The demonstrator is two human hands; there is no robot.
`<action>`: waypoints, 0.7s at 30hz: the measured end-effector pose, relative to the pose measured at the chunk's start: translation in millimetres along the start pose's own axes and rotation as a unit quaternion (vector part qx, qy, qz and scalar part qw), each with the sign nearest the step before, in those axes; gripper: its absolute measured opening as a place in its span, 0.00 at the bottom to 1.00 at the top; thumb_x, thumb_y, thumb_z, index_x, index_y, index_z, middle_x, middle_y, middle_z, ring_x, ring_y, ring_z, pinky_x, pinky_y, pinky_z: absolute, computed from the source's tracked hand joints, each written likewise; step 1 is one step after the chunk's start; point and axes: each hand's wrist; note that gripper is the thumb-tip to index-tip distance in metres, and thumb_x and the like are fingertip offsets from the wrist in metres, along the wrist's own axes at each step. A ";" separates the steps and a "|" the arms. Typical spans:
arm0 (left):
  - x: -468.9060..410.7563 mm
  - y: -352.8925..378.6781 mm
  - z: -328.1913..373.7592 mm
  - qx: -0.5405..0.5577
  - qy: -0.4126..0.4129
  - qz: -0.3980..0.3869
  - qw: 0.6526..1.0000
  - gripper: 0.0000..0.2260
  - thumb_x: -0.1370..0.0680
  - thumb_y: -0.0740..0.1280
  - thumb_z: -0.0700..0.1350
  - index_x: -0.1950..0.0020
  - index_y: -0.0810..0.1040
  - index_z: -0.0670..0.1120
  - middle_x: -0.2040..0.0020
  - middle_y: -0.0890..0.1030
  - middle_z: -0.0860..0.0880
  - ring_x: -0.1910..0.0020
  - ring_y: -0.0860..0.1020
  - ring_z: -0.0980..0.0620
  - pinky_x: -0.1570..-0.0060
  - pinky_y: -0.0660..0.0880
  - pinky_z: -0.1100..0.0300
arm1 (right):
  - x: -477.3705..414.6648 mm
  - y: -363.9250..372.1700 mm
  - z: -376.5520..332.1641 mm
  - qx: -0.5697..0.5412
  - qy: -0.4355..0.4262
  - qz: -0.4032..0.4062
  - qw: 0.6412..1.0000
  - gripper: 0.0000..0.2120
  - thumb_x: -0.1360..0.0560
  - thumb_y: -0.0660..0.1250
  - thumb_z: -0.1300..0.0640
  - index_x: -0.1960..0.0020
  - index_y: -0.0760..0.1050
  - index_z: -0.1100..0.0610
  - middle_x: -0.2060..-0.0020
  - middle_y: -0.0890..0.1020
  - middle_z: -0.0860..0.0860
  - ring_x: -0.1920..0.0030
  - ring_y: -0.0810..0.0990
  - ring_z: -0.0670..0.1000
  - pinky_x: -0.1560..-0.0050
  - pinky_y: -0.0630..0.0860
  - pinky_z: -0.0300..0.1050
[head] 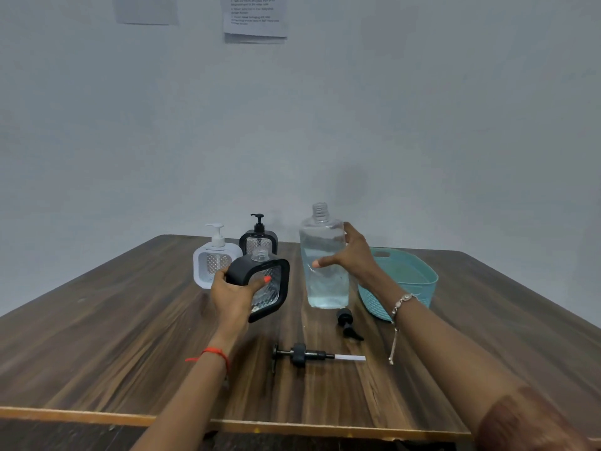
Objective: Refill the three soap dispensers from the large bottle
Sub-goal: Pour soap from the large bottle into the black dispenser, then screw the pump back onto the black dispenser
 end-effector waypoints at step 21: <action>-13.4 -14.1 -12.8 -0.005 -0.031 0.001 1.000 0.27 0.41 0.80 0.36 0.47 0.73 0.43 0.54 0.82 0.44 0.53 0.81 0.43 0.50 0.79 0.44 | 10.1 28.5 12.8 0.160 0.091 -0.050 0.982 0.45 0.48 0.83 0.53 0.38 0.65 0.62 0.43 0.74 0.55 0.40 0.74 0.55 0.38 0.74 0.56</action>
Point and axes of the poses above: each hand's wrist, its own x-axis away from the middle knuckle, its own y-axis out of the palm, z = x × y
